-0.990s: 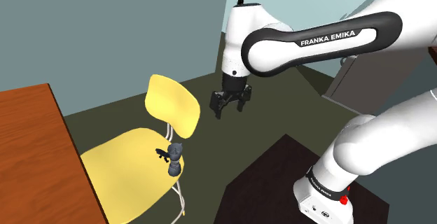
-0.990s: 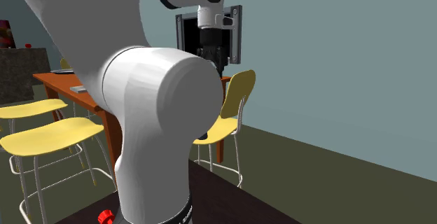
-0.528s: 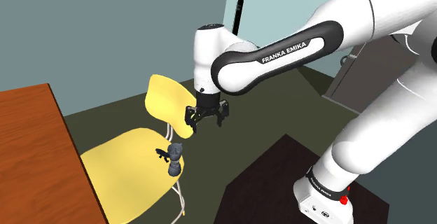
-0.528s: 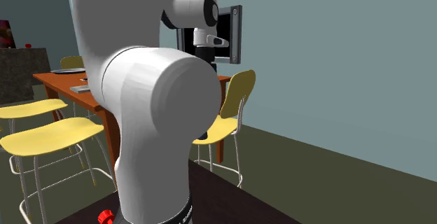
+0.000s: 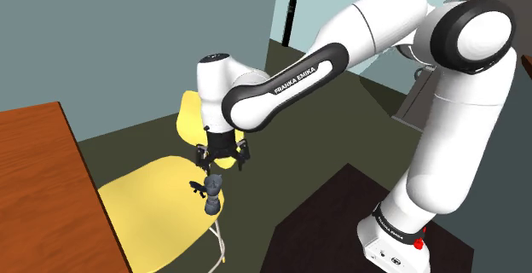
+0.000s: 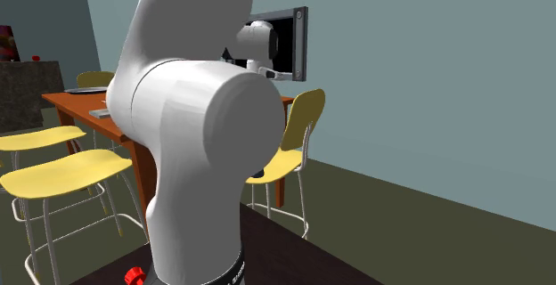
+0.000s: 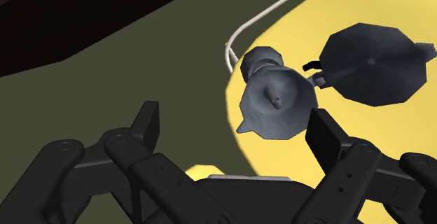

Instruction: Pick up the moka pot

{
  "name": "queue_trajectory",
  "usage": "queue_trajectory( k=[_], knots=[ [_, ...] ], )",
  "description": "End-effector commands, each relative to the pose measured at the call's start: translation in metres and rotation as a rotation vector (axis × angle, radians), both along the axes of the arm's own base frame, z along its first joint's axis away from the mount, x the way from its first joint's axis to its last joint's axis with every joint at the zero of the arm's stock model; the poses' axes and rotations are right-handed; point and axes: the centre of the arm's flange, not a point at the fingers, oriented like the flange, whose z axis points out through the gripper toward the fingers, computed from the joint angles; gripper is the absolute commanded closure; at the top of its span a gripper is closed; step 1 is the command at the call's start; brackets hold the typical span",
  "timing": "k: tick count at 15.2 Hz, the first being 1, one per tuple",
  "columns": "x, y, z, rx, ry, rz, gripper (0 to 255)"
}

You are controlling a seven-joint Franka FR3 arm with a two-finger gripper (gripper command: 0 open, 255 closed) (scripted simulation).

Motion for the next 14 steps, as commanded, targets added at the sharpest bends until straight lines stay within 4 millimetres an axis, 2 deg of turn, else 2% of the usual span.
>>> queue_trajectory(
  k=[1, 2, 9, 11, 12, 14],
  knots=[
    [0.016, 0.017, -0.020, -0.008, 0.010, -0.048, 0],
    [0.022, 0.023, -0.028, -0.010, 0.014, -0.066, 0],
    [0.022, 0.023, -0.065, -0.010, 0.014, -0.066, 0],
    [0.022, 0.023, -0.068, -0.010, 0.014, -0.066, 0],
    [0.022, 0.023, -0.068, -0.010, 0.014, -0.066, 255],
    [0.022, 0.023, -0.068, -0.010, 0.014, -0.066, 255]
  ],
)
